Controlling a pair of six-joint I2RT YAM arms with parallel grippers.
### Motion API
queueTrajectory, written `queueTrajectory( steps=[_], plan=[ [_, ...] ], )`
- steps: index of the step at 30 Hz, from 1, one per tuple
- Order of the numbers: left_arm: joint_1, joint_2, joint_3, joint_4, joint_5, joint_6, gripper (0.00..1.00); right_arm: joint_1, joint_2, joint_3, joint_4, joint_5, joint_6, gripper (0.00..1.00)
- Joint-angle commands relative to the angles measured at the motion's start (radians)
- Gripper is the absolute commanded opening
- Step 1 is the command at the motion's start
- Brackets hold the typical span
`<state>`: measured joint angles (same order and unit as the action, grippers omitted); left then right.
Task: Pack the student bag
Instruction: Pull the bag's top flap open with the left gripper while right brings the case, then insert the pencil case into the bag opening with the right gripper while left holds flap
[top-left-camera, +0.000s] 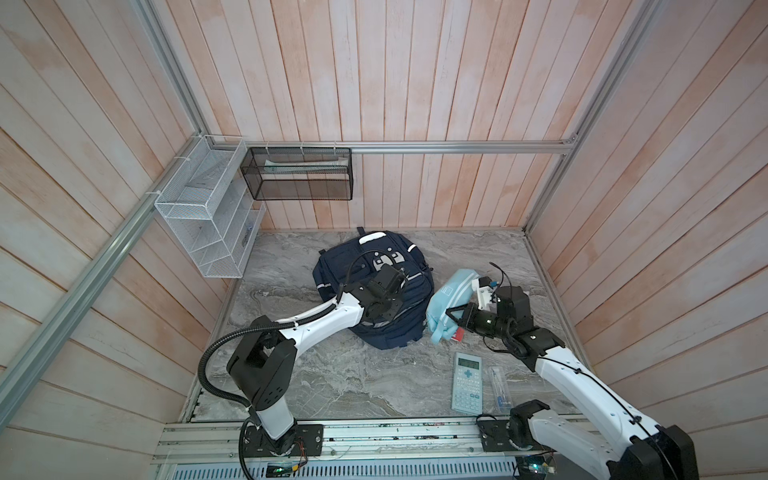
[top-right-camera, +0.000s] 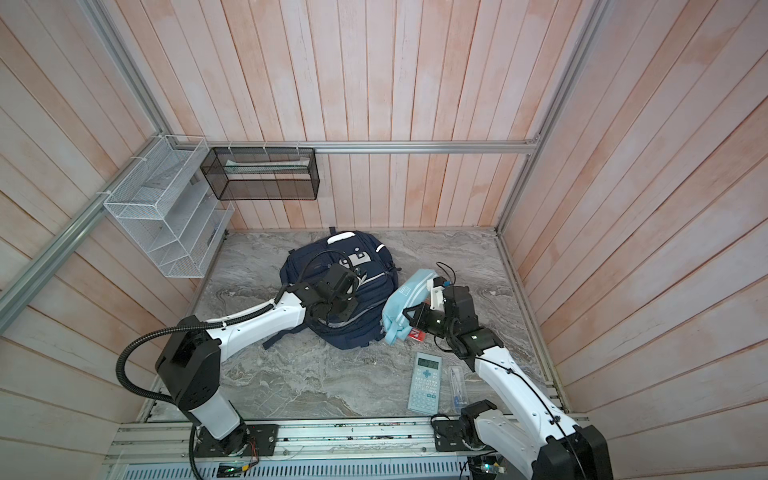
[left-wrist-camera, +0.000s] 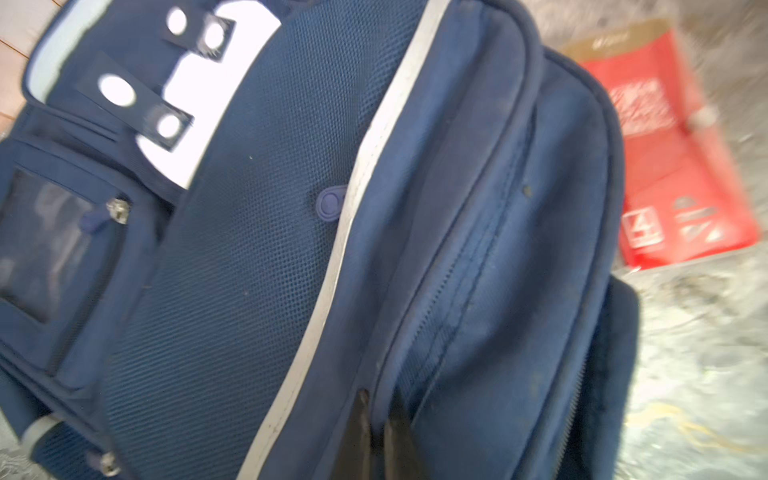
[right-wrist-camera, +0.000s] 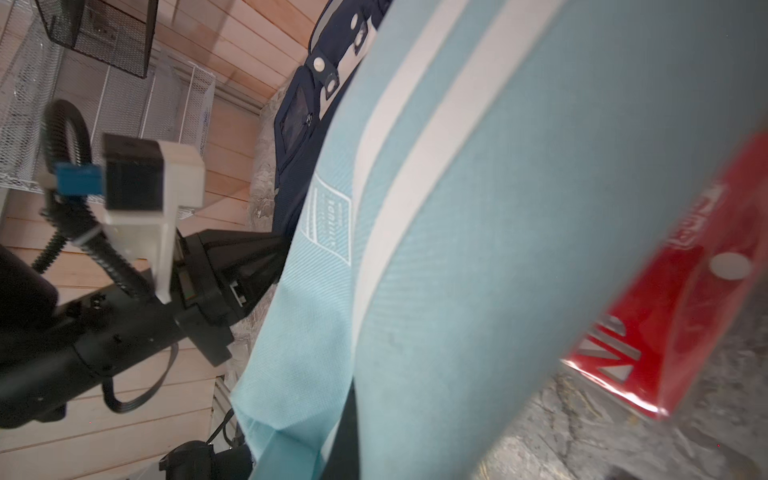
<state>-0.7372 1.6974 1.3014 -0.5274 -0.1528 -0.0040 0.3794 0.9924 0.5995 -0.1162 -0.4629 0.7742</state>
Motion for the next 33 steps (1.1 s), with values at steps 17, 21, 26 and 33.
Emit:
queueTrajectory(
  steps=[17,21,26,33],
  plan=[
    [0.121,-0.206,0.156,-0.023,0.308,-0.106,0.00,0.211,0.785,0.313,0.725,0.087,0.244,0.00],
    [0.122,-0.217,0.162,-0.022,0.303,-0.107,0.00,0.244,0.995,0.516,0.819,0.049,0.306,0.02],
    [0.124,-0.227,0.130,0.003,0.310,-0.116,0.00,0.294,1.096,0.623,0.820,0.072,0.326,0.21],
    [0.137,-0.232,0.072,0.045,0.292,-0.137,0.00,0.272,0.902,0.424,0.746,0.059,0.226,0.57]
  ],
)
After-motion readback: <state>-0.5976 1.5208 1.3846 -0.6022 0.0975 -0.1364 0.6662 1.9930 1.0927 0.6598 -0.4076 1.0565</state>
